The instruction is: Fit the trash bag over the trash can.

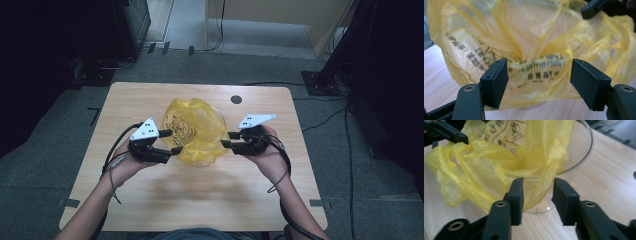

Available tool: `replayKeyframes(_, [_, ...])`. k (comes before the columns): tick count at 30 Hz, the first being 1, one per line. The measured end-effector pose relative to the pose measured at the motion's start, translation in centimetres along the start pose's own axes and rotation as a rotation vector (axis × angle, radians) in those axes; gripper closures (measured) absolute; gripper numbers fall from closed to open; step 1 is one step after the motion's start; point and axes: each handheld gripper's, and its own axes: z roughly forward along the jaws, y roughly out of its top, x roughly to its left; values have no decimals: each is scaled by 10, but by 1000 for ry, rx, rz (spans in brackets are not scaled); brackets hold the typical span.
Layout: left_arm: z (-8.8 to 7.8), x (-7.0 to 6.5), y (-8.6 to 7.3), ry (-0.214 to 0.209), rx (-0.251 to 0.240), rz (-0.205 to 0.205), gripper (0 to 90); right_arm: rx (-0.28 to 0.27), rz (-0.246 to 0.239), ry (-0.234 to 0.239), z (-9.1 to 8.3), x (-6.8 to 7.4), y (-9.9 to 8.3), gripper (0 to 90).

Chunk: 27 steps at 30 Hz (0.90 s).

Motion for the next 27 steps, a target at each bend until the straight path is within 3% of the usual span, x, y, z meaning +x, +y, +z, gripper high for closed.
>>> replayKeyframes(3, [3, 3, -5, 5, -6, -27, 309, 8, 41, 15, 3, -2, -3, 781])
replayKeyframes(5, [5, 5, -7, 6, -2, -25, 313, 1, 62, 24, 5, -5, -3, 824])
replayKeyframes(7, [8, 8, -10, 2, -1, -28, 313, 3, 73, 28, 6, -7, -2, 842])
replayKeyframes(10, [13, 11, -13, 2, -2, -43, 321, 27, 48, 11, 9, -10, -3, 879])
replayKeyframes(13, [17, 14, -15, 10, -10, -37, 335, 29, 64, 24, 16, -16, -7, 889])
replayKeyframes(21, [30, 24, -24, 34, -26, -58, 348, 48, 100, 26, 31, -28, -20, 888])
replayKeyframes(23, [33, 26, -26, 48, -8, -51, 357, 61, 86, 19, 32, -29, -23, 876])
replayKeyframes(27, [30, 29, -25, 40, -22, -47, 358, 56, 77, -22, 30, -32, -25, 666])
